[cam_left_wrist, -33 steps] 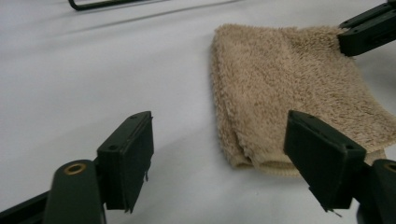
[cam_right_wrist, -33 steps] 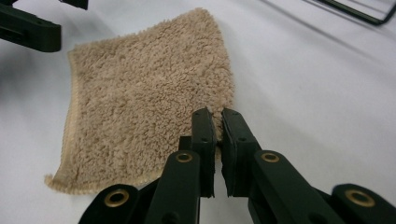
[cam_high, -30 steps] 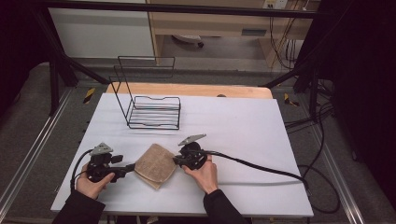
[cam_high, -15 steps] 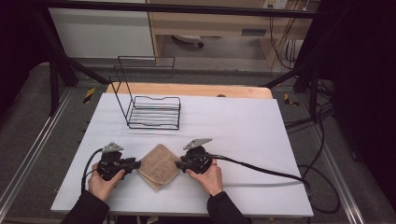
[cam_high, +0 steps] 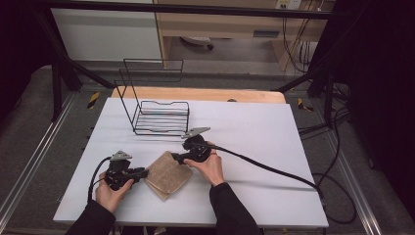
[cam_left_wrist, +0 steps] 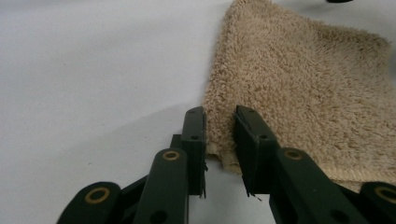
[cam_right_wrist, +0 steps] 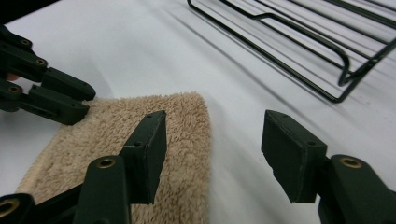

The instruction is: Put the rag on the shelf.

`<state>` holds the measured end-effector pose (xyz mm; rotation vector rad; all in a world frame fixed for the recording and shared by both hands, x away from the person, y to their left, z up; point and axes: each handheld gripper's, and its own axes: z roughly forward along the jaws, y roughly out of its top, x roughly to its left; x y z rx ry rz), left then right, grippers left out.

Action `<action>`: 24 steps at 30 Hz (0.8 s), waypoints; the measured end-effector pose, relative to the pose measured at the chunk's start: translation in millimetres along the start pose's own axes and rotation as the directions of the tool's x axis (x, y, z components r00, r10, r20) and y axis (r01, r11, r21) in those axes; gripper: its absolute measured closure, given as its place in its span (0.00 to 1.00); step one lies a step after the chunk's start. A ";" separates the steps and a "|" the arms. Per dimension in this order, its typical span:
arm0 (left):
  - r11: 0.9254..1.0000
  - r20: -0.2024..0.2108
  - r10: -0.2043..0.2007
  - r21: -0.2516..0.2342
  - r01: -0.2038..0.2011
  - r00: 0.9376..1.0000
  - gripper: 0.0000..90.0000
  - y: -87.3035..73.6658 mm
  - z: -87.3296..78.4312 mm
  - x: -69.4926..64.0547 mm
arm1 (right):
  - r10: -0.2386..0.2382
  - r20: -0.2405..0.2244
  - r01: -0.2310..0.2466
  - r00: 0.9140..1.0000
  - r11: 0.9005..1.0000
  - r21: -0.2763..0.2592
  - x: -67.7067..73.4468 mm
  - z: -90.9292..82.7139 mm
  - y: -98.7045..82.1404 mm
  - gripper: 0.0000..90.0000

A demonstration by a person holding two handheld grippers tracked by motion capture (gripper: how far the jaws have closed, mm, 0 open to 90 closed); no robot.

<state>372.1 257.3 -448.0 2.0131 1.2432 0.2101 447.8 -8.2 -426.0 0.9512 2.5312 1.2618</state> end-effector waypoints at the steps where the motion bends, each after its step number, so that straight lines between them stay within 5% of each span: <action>1: 1.000 0.001 -0.002 0.001 0.002 1.000 0.82 0.2 0.3 0.4 | -0.002 0.002 0.002 1.000 1.000 0.005 0.1 3.4 1.0 0.48; 15: 0.999 -0.031 0.035 -0.013 -0.036 0.999 0.86 -0.9 2.9 -5.1 | -0.033 -0.040 0.035 0.999 0.998 0.061 0.3 40.3 9.2 0.69; 24: 1.000 -0.017 0.028 -0.002 -0.028 0.999 0.91 1.4 3.5 -3.7 | 0.018 -0.098 -0.006 0.995 0.993 0.121 -4.7 46.6 9.8 0.80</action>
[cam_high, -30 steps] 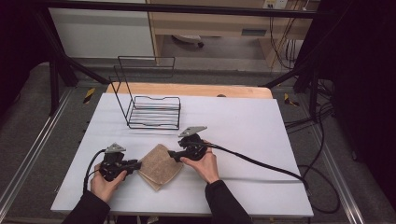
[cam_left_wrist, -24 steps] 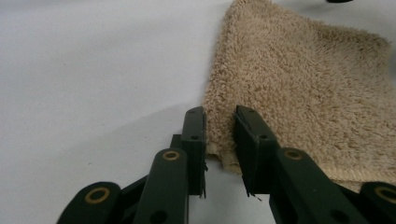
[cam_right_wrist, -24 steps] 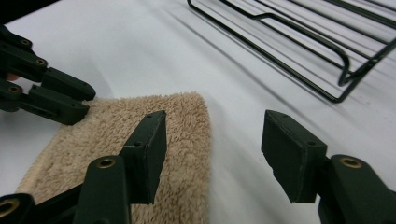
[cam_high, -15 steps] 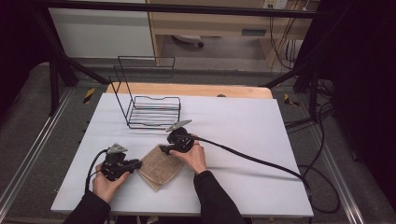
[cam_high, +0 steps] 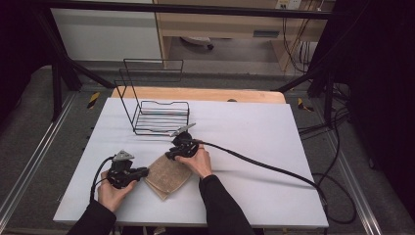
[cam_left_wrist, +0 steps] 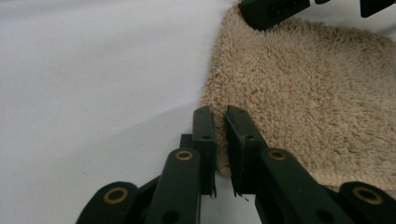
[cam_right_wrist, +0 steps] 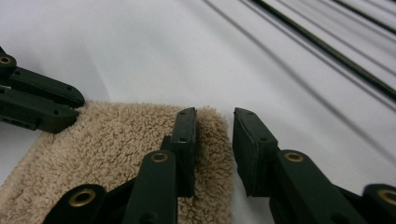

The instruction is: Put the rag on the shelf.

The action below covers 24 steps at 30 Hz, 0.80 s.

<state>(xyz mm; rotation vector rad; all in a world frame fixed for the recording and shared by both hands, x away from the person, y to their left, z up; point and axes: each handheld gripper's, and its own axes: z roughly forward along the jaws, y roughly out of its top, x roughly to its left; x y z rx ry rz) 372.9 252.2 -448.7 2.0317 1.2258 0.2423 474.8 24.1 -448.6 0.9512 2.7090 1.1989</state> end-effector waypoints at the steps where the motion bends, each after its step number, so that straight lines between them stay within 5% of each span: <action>1: 1.000 0.003 0.000 0.001 0.000 1.000 0.92 0.1 0.0 0.2 | 0.006 -0.006 -0.006 1.000 1.000 0.001 -0.4 0.7 -0.2 0.82; 9: 1.000 0.022 -0.013 -0.004 0.013 1.000 0.94 0.2 -0.4 2.1 | 0.051 -0.032 -0.051 0.998 0.998 0.023 -0.1 -0.7 1.3 0.93; 24: 0.992 0.050 0.009 -0.125 -0.002 0.999 0.95 5.2 -22.3 -2.2 | -0.009 0.007 0.009 1.000 0.999 -0.041 15.9 -35.6 10.0 0.95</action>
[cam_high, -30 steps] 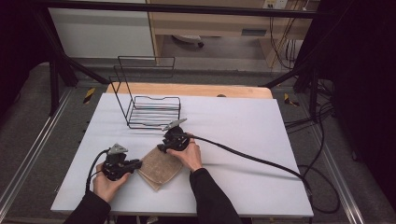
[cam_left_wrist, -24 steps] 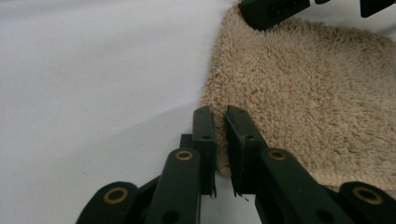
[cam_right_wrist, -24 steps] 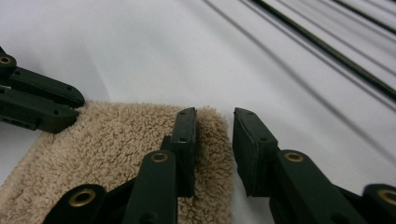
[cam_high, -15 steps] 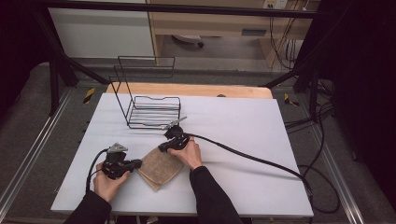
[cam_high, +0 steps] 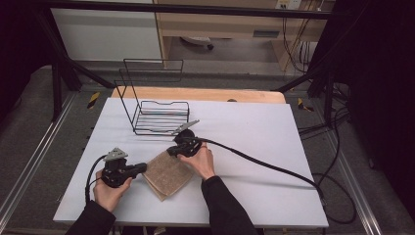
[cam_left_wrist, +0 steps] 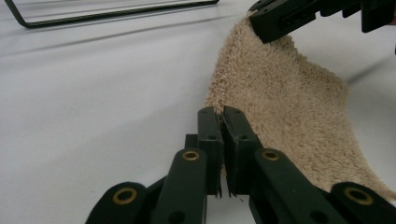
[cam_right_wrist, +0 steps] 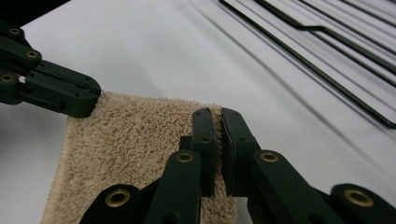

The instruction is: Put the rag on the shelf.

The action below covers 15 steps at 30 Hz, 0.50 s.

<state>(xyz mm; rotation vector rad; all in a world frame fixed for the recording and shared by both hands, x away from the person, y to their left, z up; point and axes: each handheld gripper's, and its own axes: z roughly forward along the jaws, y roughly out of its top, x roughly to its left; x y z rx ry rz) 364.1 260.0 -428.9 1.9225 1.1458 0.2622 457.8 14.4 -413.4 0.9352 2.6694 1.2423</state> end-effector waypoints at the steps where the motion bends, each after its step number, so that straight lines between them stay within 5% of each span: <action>1: 1.000 0.002 0.001 -0.004 -0.001 1.000 0.95 0.4 -1.3 -0.2 | -0.007 0.000 0.007 1.000 1.000 -0.006 1.4 -2.6 0.5 0.95; 15: 0.995 0.007 0.023 -0.095 -0.022 1.000 0.96 10.4 -19.1 -11.6 | -0.048 0.029 0.050 0.998 0.995 -0.086 16.5 -34.7 2.6 0.95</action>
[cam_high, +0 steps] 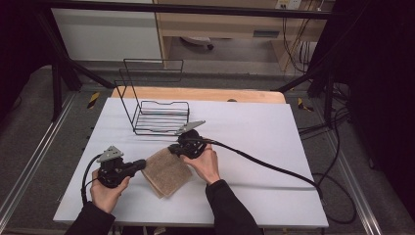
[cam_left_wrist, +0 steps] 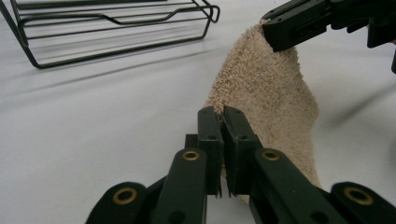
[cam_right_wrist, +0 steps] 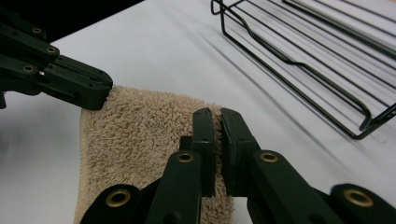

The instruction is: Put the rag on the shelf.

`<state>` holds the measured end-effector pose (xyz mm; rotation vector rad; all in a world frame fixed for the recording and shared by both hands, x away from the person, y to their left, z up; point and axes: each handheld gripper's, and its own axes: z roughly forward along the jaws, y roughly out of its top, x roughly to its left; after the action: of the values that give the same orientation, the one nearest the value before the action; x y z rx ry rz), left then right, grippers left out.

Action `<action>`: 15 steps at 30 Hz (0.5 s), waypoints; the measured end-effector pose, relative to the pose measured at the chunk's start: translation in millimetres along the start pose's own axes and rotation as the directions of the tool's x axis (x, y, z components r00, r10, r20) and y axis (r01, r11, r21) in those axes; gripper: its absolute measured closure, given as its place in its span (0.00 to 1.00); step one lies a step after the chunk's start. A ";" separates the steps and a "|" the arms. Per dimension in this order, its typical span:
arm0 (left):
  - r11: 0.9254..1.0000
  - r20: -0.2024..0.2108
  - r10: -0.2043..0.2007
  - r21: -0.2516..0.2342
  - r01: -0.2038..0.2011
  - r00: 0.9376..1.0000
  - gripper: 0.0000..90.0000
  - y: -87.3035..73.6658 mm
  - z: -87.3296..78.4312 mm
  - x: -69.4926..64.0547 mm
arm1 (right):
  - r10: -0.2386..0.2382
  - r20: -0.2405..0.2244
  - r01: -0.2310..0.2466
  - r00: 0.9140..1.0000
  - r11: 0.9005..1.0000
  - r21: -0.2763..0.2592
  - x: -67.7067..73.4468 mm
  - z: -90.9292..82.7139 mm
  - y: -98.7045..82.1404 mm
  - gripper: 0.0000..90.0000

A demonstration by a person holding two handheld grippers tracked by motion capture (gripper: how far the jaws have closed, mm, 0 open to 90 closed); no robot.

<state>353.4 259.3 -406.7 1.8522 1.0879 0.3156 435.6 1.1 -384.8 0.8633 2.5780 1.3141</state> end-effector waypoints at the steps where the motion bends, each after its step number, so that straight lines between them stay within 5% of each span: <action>1: 1.000 0.001 0.001 -0.006 -0.001 1.000 0.95 0.8 -1.3 -0.3 | -0.001 0.001 0.001 1.000 1.000 -0.007 1.1 -2.3 0.6 0.95; 15: 0.999 -0.002 0.021 -0.048 -0.021 1.000 0.96 9.0 -11.6 -5.0 | -0.025 0.013 0.026 1.000 0.997 -0.076 10.7 -20.6 4.5 0.95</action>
<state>348.5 260.6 -392.1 1.8225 1.0537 0.3523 421.5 -5.6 -367.1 0.8206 2.5029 1.3858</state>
